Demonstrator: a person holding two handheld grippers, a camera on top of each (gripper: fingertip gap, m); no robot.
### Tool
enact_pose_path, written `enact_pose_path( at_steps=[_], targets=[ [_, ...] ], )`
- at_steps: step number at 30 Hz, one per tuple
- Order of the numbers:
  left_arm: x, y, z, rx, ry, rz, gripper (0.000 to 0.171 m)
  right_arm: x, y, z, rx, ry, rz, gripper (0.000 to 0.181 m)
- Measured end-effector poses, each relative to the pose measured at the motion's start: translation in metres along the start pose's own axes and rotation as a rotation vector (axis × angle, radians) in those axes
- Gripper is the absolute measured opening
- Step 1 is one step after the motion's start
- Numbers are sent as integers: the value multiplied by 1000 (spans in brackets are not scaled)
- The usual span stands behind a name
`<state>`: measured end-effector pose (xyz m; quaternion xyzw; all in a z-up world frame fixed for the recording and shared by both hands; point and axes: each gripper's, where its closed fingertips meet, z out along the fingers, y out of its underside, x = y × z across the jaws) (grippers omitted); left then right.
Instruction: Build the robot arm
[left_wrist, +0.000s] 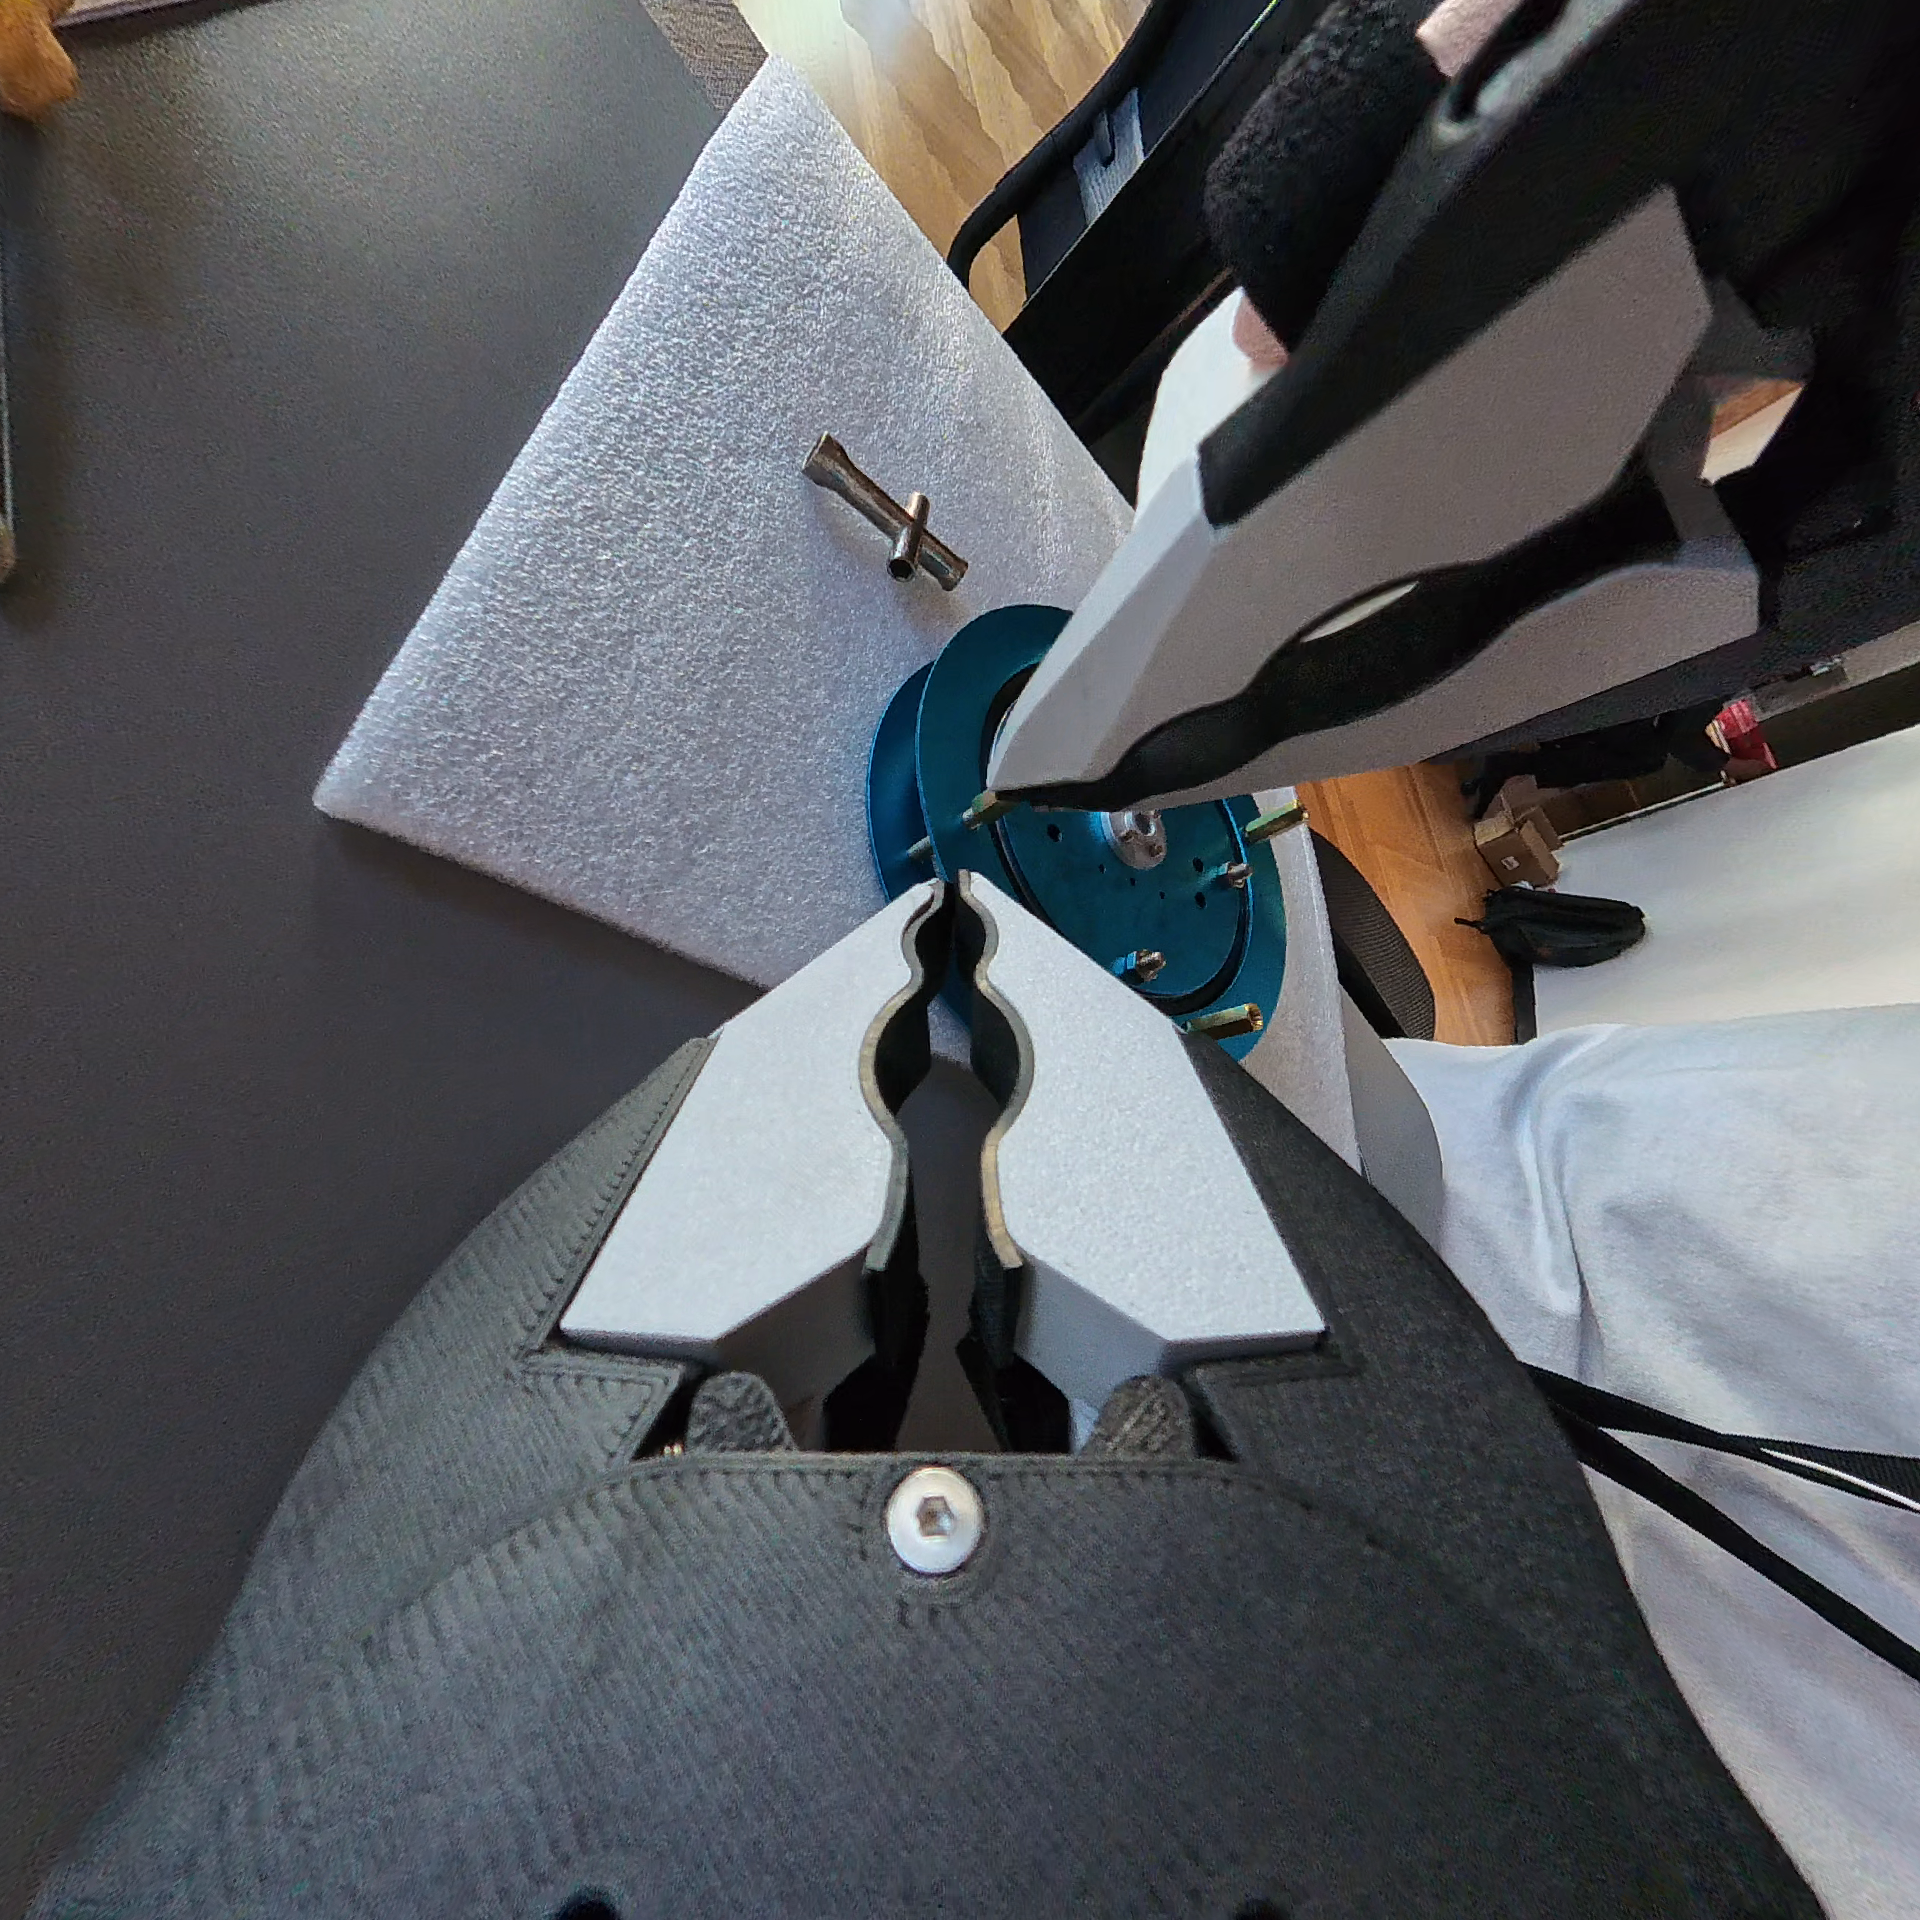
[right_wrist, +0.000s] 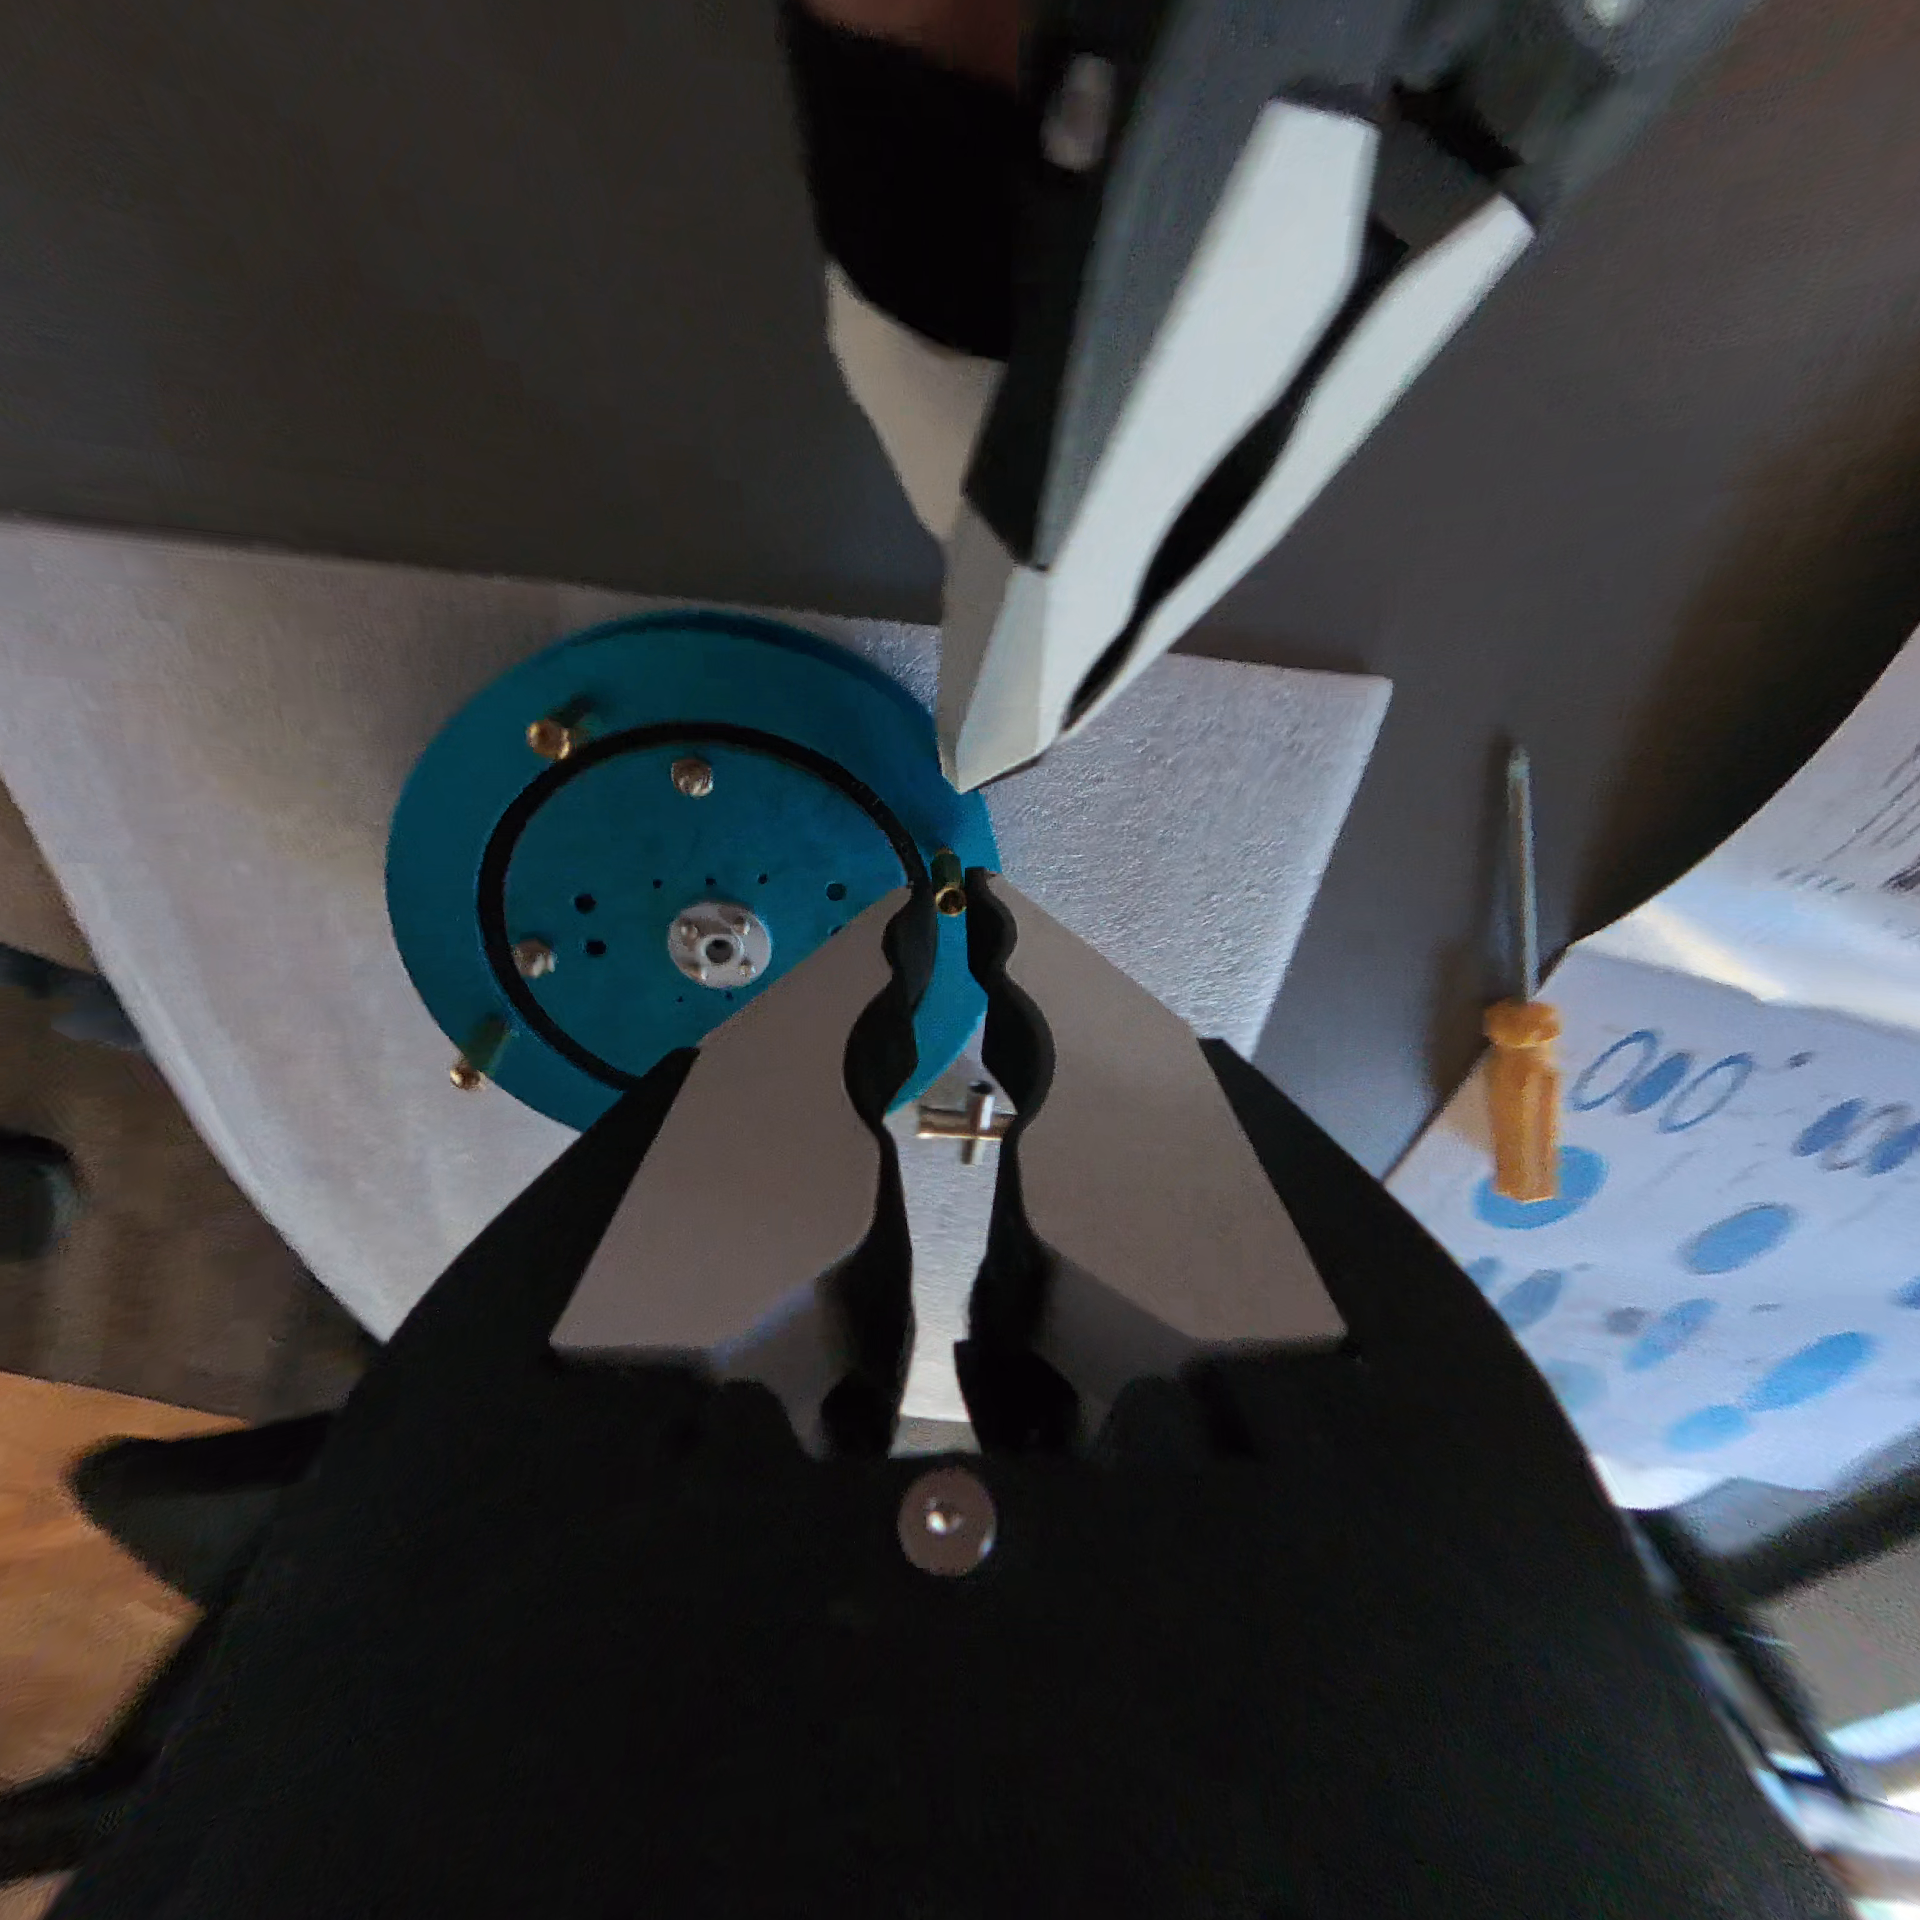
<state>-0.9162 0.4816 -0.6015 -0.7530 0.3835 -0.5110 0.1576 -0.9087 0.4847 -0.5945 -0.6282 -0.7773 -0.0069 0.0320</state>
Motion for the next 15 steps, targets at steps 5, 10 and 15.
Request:
enact_pose_path(
  at_steps=[5,10,15],
  targets=[
    [0,0,1,1,-9,9,0,0,3,0,33,-15,401,5],
    [-1,-1,1,5,-17,12,0,1,6,1,19,-29,794,6],
    [1,-1,1,5,-5,11,0,1,3,-2,26,-7,457,6]
  ],
)
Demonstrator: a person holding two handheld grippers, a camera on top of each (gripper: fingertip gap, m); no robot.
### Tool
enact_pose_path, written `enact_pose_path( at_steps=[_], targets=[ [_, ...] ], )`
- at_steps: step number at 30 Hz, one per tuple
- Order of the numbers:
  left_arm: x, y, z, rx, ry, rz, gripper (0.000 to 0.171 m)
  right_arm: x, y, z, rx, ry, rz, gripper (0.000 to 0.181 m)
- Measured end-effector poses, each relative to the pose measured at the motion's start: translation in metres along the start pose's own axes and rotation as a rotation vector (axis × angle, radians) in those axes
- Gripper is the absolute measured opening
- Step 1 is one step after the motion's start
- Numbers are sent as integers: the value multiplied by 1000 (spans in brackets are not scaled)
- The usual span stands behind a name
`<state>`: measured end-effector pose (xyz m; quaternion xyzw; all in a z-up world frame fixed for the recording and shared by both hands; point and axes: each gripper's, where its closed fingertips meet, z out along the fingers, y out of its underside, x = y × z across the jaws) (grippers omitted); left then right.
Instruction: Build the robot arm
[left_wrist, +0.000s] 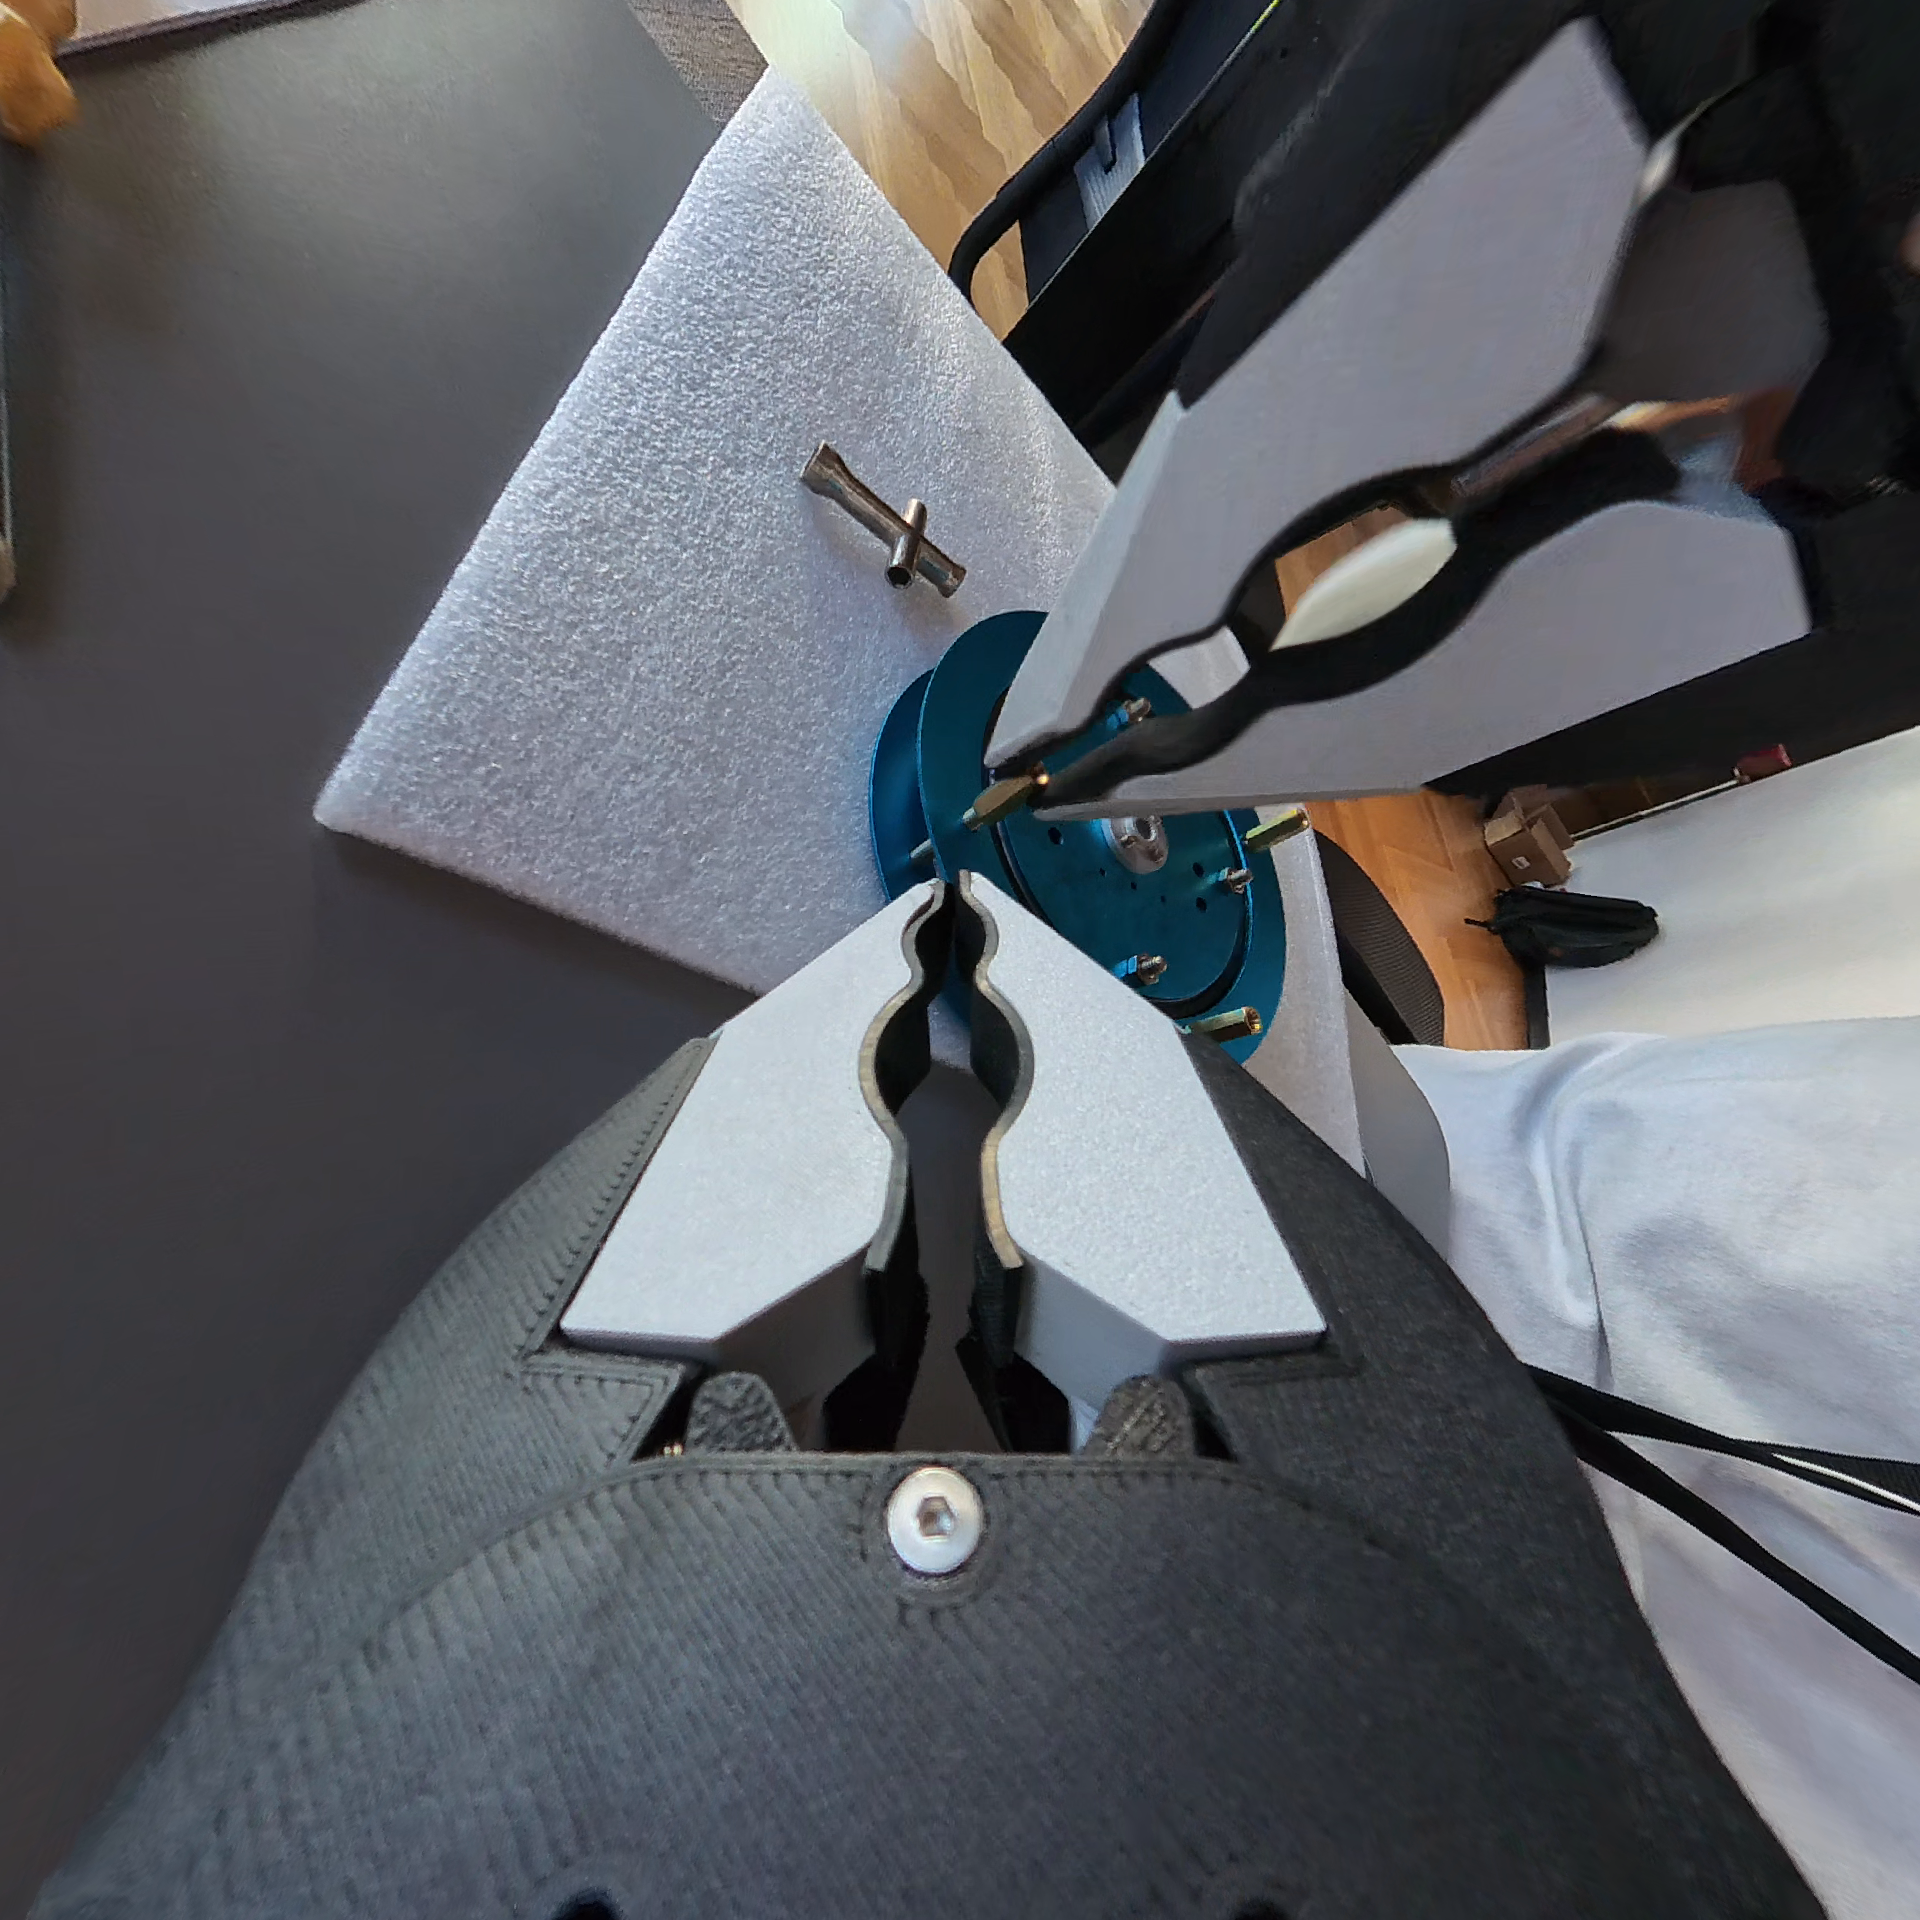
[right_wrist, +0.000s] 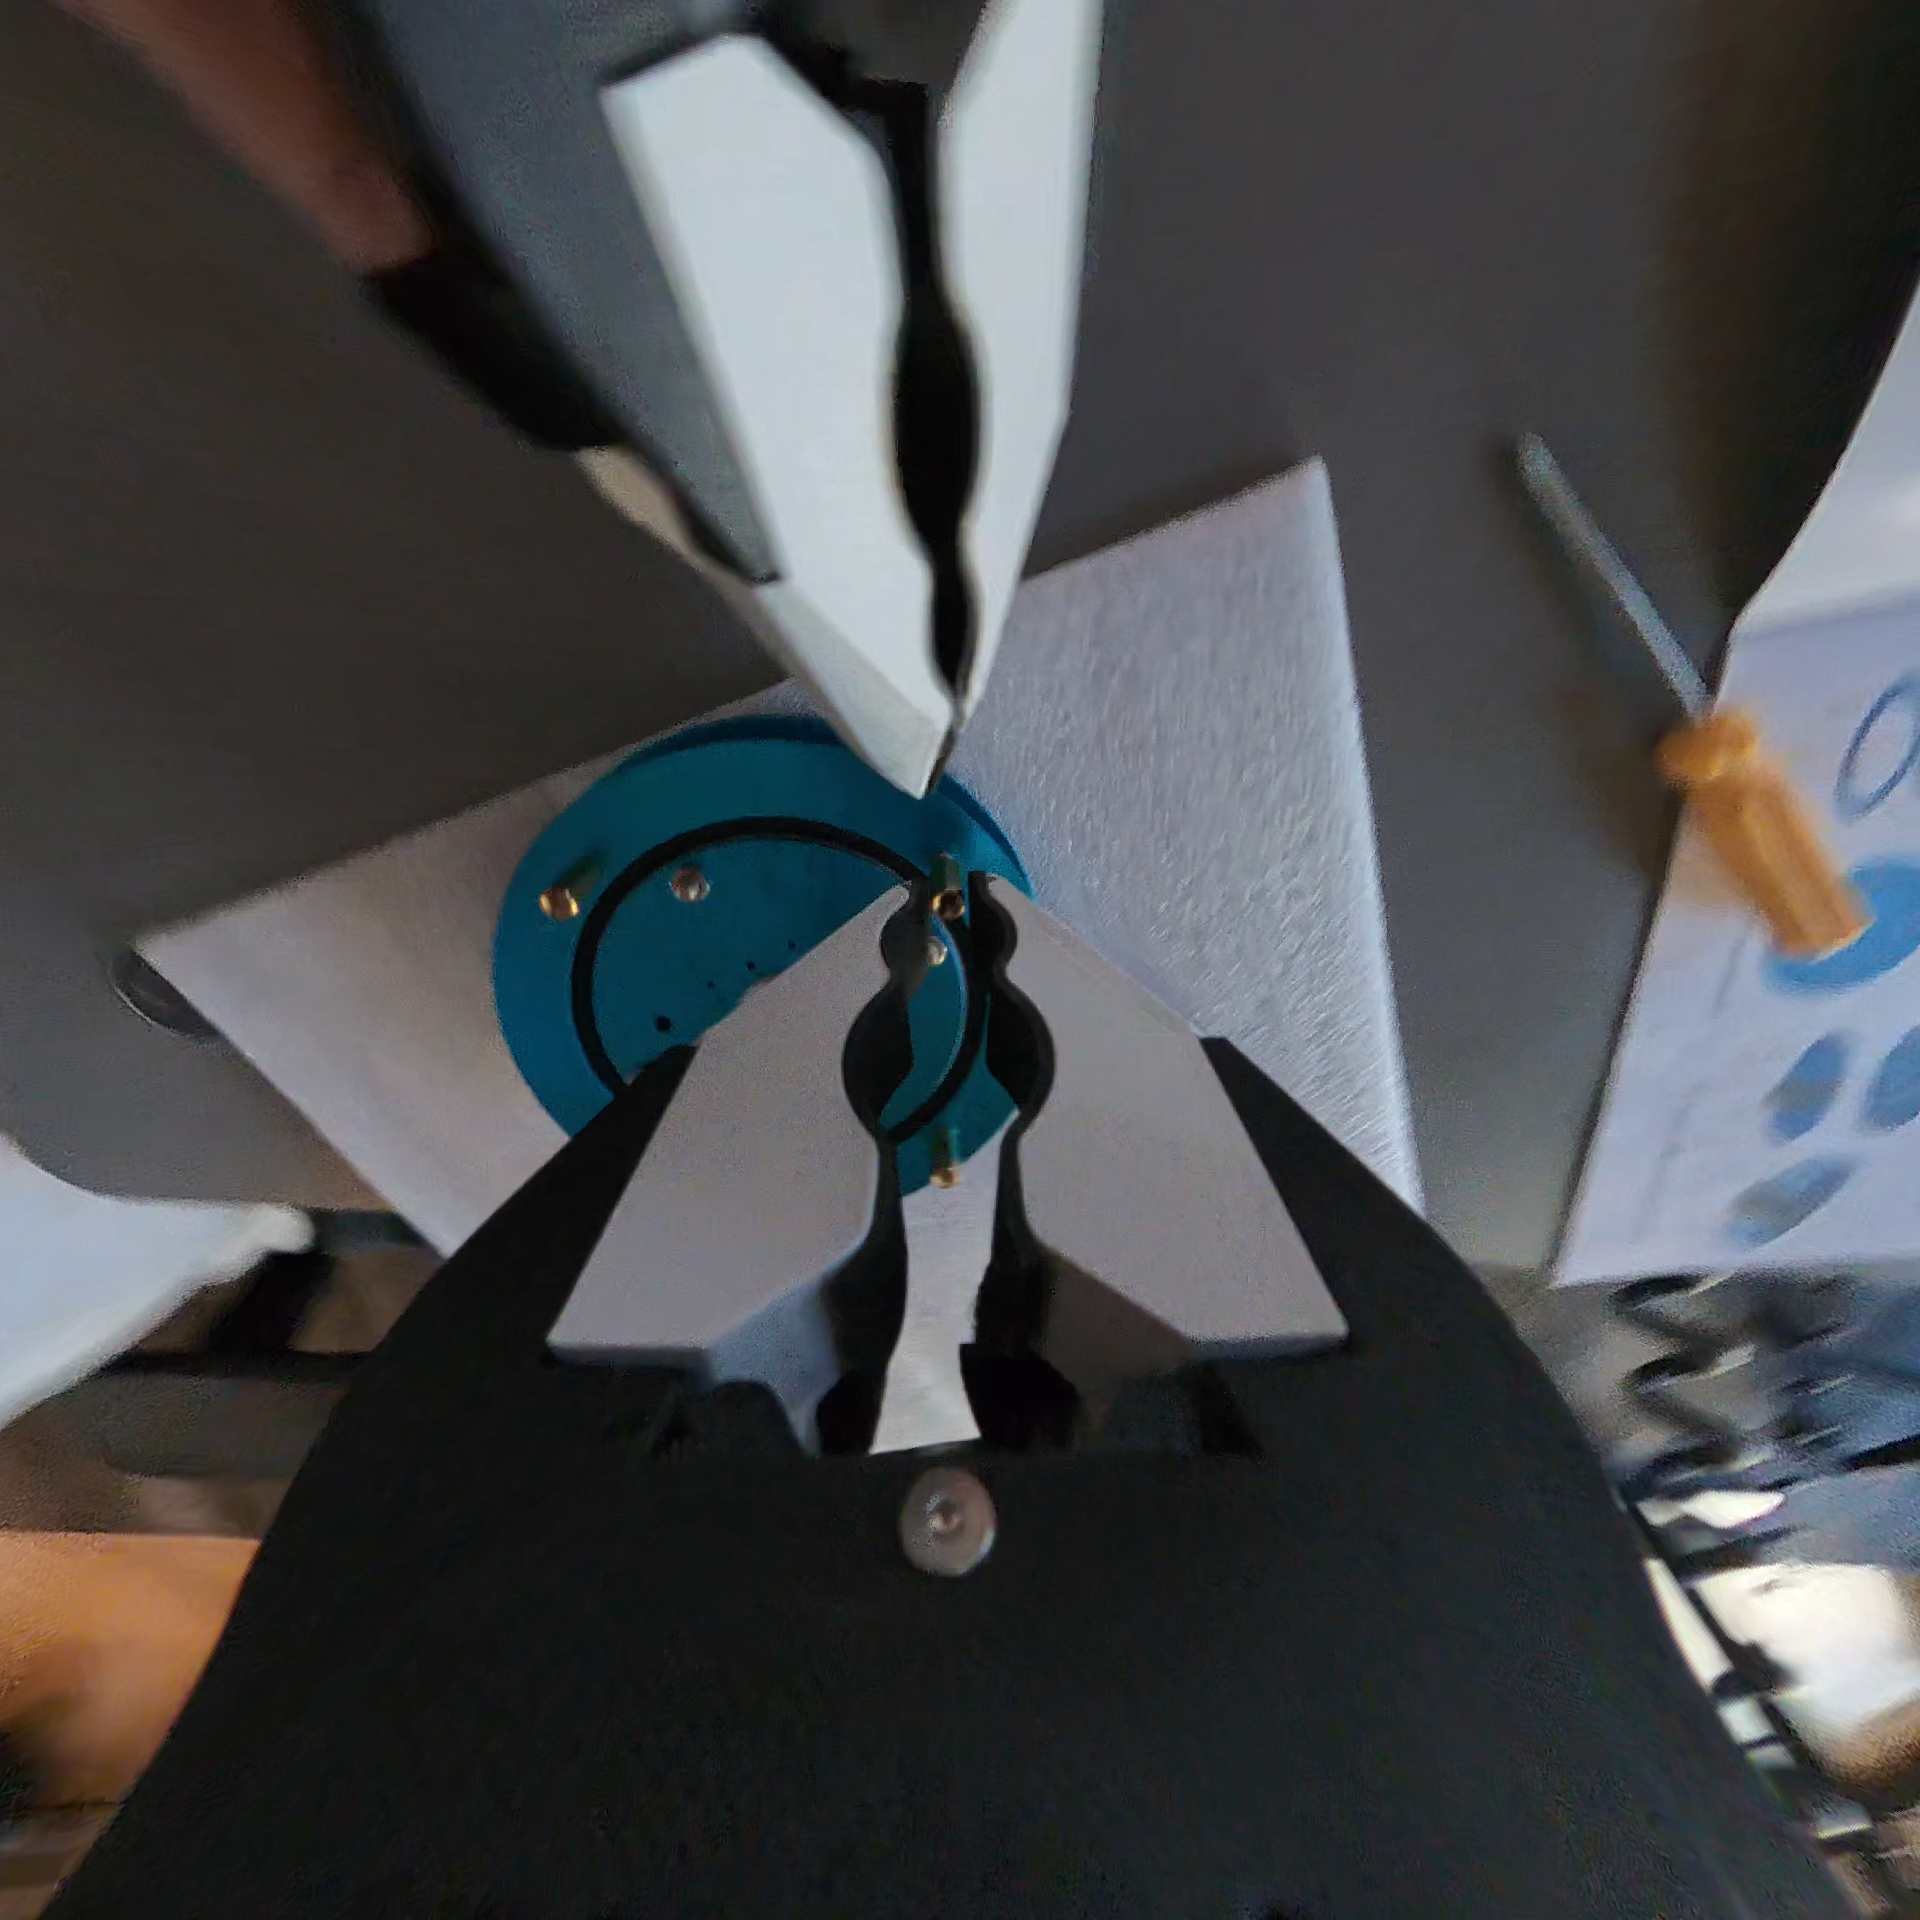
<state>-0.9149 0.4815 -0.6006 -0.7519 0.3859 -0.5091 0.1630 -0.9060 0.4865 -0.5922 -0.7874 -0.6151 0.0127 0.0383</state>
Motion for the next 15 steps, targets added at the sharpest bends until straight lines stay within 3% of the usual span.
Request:
enact_pose_path(
  at_steps=[3,5,7,10,15],
  targets=[
    [0,0,0,0,2,0,0,-1,-9,-5,94,40,-316,9],
    [0,0,0,-1,5,-3,0,0,-2,-1,66,50,-440,11],
    [0,0,0,-2,6,-2,0,2,8,5,-1,24,-448,13],
    [1,1,-1,-6,13,-5,0,-7,2,5,36,-46,-427,11],
    [0,1,0,-6,10,-6,0,-3,0,5,37,-7,-439,5]
  ],
)
